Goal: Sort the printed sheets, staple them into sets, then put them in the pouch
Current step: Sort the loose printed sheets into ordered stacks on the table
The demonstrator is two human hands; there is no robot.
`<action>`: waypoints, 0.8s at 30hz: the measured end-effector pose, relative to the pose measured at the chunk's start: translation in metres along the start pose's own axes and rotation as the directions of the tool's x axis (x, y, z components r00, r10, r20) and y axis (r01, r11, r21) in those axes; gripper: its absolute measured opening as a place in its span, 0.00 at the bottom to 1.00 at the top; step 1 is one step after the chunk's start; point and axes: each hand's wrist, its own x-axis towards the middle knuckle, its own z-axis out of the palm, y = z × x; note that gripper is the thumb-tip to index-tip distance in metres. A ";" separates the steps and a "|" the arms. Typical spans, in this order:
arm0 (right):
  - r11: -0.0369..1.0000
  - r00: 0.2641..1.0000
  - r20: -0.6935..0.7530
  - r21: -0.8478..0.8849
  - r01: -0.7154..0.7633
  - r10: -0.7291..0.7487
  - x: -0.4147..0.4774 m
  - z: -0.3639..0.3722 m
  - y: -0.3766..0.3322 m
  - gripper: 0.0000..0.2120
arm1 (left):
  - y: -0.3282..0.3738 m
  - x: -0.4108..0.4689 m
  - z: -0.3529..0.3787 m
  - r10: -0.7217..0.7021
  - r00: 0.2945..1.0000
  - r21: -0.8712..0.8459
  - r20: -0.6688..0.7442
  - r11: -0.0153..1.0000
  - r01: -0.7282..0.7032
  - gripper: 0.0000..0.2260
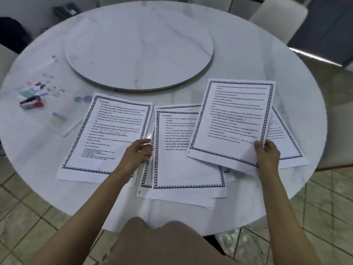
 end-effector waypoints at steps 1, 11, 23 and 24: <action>0.999 0.999 -0.019 0.008 -0.034 0.034 0.001 -0.005 0.007 0.04 | 0.000 0.000 0.001 -0.005 1.000 -0.003 0.000 1.000 0.005 0.11; 0.981 0.981 0.025 0.028 -0.192 0.192 -0.007 -0.015 0.034 0.03 | 0.001 0.007 0.013 -0.061 0.998 -0.016 -0.030 0.998 0.061 0.13; 0.986 0.988 0.070 0.082 -0.142 0.137 -0.011 -0.010 0.028 0.05 | 0.000 0.009 0.049 0.067 0.996 0.288 -0.057 0.957 -0.048 0.05; 0.983 0.989 0.059 0.116 -0.141 0.135 -0.010 -0.011 0.025 0.07 | -0.001 0.008 0.051 0.086 0.993 0.287 -0.079 0.956 -0.060 0.05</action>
